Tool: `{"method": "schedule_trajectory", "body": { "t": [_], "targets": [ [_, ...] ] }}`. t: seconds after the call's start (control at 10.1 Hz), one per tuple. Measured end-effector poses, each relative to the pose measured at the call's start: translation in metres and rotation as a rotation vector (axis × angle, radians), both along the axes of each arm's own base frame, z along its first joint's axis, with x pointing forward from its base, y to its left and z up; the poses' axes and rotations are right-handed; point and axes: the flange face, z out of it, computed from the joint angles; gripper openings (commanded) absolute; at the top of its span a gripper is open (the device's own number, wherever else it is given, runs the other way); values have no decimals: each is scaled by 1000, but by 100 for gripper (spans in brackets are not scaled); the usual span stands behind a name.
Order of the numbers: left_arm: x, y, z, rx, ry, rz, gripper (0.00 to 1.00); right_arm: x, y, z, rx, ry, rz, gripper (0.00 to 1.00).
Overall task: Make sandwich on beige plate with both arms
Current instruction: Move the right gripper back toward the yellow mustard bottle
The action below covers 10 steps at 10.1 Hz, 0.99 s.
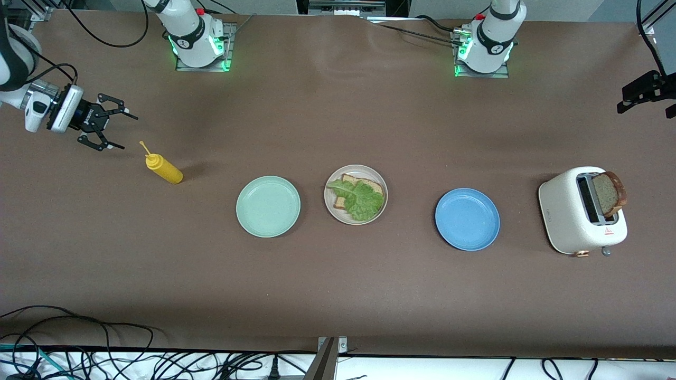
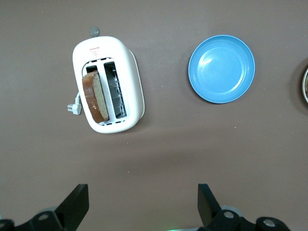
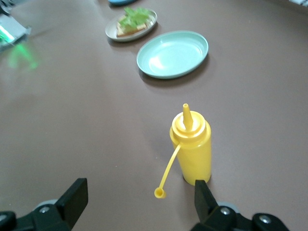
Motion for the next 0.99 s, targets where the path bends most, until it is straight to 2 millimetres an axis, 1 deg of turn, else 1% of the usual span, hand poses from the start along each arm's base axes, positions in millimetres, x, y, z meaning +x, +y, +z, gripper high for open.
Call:
{"method": "schedule_trajectory", "body": {
  "t": [0.2,0.3,0.4,0.49,0.69,0.99],
  "targets": [
    [0,0,0,0,0,-1,100,5,-23,-22,121,-58,40,99],
    [0,0,0,0,0,-1,100,13,-34,-34,149,-74,57,99],
    [0,0,0,0,0,-1,100,24,-41,-43,163,-83,63,99],
    [0,-1,0,0,0,-1,100,36,-42,-51,176,-94,64,99],
    [0,0,0,0,0,-1,100,56,-34,-65,210,-108,73,100],
    [0,0,0,0,0,0,100,74,-28,-92,280,-123,120,100]
  ]
}}
